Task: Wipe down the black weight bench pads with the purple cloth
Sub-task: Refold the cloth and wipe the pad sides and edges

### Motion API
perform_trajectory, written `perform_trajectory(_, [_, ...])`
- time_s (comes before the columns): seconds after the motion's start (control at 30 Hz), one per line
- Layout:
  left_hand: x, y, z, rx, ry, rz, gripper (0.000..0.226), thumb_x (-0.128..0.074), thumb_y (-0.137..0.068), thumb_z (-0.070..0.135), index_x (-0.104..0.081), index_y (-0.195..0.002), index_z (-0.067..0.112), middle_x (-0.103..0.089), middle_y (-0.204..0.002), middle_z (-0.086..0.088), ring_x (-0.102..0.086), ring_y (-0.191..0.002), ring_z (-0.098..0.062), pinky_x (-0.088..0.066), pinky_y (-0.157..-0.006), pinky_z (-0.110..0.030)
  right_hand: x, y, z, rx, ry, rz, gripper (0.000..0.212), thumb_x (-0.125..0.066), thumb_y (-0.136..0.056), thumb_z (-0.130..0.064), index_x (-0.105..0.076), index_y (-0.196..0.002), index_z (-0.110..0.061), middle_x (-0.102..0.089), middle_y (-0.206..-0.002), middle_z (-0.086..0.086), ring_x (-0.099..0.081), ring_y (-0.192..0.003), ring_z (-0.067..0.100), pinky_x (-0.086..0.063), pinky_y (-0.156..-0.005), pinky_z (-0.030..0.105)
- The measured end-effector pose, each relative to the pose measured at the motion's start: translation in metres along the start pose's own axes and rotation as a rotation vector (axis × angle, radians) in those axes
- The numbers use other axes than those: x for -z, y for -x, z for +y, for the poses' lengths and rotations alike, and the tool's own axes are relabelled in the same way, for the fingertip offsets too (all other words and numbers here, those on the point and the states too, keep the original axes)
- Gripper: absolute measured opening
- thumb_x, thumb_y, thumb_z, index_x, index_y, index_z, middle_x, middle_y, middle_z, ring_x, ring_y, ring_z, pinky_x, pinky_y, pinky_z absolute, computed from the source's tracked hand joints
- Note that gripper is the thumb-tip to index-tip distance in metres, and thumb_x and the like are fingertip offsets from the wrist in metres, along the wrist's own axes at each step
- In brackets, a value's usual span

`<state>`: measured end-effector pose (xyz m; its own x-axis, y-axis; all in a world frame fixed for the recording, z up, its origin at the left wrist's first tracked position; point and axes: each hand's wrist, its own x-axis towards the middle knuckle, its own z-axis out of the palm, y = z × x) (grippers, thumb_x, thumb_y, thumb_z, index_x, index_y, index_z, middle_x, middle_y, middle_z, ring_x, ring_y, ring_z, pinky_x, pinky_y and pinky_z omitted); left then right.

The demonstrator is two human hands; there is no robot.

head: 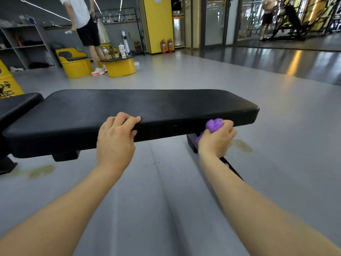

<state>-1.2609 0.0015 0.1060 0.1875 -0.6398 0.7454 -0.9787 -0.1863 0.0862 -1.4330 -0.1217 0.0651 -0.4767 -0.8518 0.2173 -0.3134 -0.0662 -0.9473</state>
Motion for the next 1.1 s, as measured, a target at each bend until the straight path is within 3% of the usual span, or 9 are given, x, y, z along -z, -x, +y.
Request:
perform_trajectory(0.07, [-0.001, 0.000, 0.002, 0.008, -0.015, 0.008, 0.032, -0.066, -0.081, 0.002, -0.066, -0.111, 0.012, -0.060, -0.096, -0.005, -0.053, -0.083, -0.031, -0.042, -0.080, -0.041, 0.012, -0.029, 0.012, -0.057, -0.049, 0.038, 0.031, -0.056, -0.083, -0.002, -0.047, -0.112, -0.009, -0.045, -0.122, 0.011, -0.048, -0.110, 0.033, -0.033, -0.069, 0.031])
perform_trajectory(0.17, [-0.001, 0.002, 0.006, 0.018, -0.036, 0.004, 0.031, -0.064, -0.081, 0.001, -0.065, -0.111, 0.011, -0.060, -0.097, -0.005, -0.052, -0.083, -0.031, -0.042, -0.082, -0.042, 0.001, 0.008, -0.002, 0.191, -0.081, -0.019, 0.034, -0.062, -0.077, 0.002, -0.053, -0.108, -0.009, -0.049, -0.118, 0.009, -0.050, -0.102, 0.027, -0.033, -0.070, 0.024])
perform_trajectory(0.27, [0.004, 0.000, 0.012, 0.039, -0.055, -0.041, 0.032, -0.062, -0.082, 0.000, -0.064, -0.113, 0.011, -0.059, -0.099, -0.006, -0.051, -0.087, -0.031, -0.042, -0.081, -0.041, -0.014, 0.058, -0.015, 0.372, -0.093, -0.055, 0.036, -0.069, -0.069, 0.002, -0.059, -0.102, -0.010, -0.055, -0.110, 0.008, -0.050, -0.091, 0.026, -0.035, -0.060, 0.024])
perform_trajectory(0.37, [0.011, -0.002, 0.021, 0.005, -0.123, -0.075, 0.036, -0.061, -0.081, -0.001, -0.063, -0.115, 0.011, -0.059, -0.100, -0.006, -0.053, -0.088, -0.031, -0.043, -0.078, -0.041, -0.010, 0.040, -0.005, 0.503, -0.060, -0.090, 0.034, -0.072, -0.070, -0.004, -0.058, -0.100, -0.013, -0.055, -0.106, 0.007, -0.052, -0.087, 0.027, -0.045, -0.050, 0.031])
perform_trajectory(0.53, [0.000, -0.014, 0.049, -0.155, -0.120, -0.138, 0.037, -0.064, -0.079, 0.005, -0.060, -0.115, 0.015, -0.059, -0.106, -0.002, -0.055, -0.095, -0.028, -0.045, -0.079, -0.039, 0.015, -0.057, 0.043, 0.019, -0.051, 0.085, 0.028, -0.055, -0.082, -0.003, -0.050, -0.109, -0.010, -0.045, -0.119, 0.011, -0.047, -0.106, 0.031, -0.035, -0.063, 0.032])
perform_trajectory(0.67, [-0.017, -0.015, 0.052, -0.143, -0.160, -0.107, 0.037, -0.071, -0.077, 0.006, -0.064, -0.113, 0.013, -0.061, -0.103, -0.003, -0.055, -0.088, -0.031, -0.045, -0.066, -0.036, 0.027, -0.121, 0.059, -0.061, -0.204, 0.142, 0.037, -0.049, -0.082, 0.004, -0.051, -0.117, -0.008, -0.045, -0.124, 0.012, -0.050, -0.110, 0.023, -0.027, -0.070, 0.012])
perform_trajectory(0.83, [-0.022, -0.015, 0.053, -0.152, -0.211, -0.053, 0.034, -0.073, -0.074, 0.004, -0.068, -0.107, 0.013, -0.064, -0.095, -0.003, -0.054, -0.078, -0.031, -0.029, -0.054, -0.025, 0.013, -0.112, 0.053, -0.056, -0.222, 0.070, 0.043, -0.049, -0.078, 0.007, -0.056, -0.116, -0.013, -0.051, -0.122, 0.005, -0.054, -0.106, 0.023, -0.029, -0.072, 0.012])
perform_trajectory(1.0, [-0.020, -0.012, 0.058, -0.092, -0.208, -0.054, 0.033, -0.072, -0.076, 0.004, -0.068, -0.108, 0.013, -0.063, -0.094, -0.003, -0.054, -0.082, -0.031, -0.029, -0.053, -0.025, 0.007, -0.044, 0.036, 0.255, -0.251, -0.084, 0.035, -0.057, -0.075, 0.005, -0.062, -0.106, -0.012, -0.055, -0.110, 0.004, -0.055, -0.098, 0.020, -0.038, -0.074, 0.018])
perform_trajectory(1.1, [-0.020, -0.013, 0.059, -0.087, -0.197, -0.041, 0.034, -0.073, -0.076, 0.004, -0.069, -0.108, 0.013, -0.063, -0.092, -0.003, -0.054, -0.082, -0.032, -0.030, -0.052, -0.026, 0.013, -0.052, 0.037, 0.286, -0.241, -0.111, 0.034, -0.057, -0.078, 0.002, -0.061, -0.107, -0.015, -0.053, -0.112, 0.001, -0.054, -0.099, 0.019, -0.042, -0.071, 0.025])
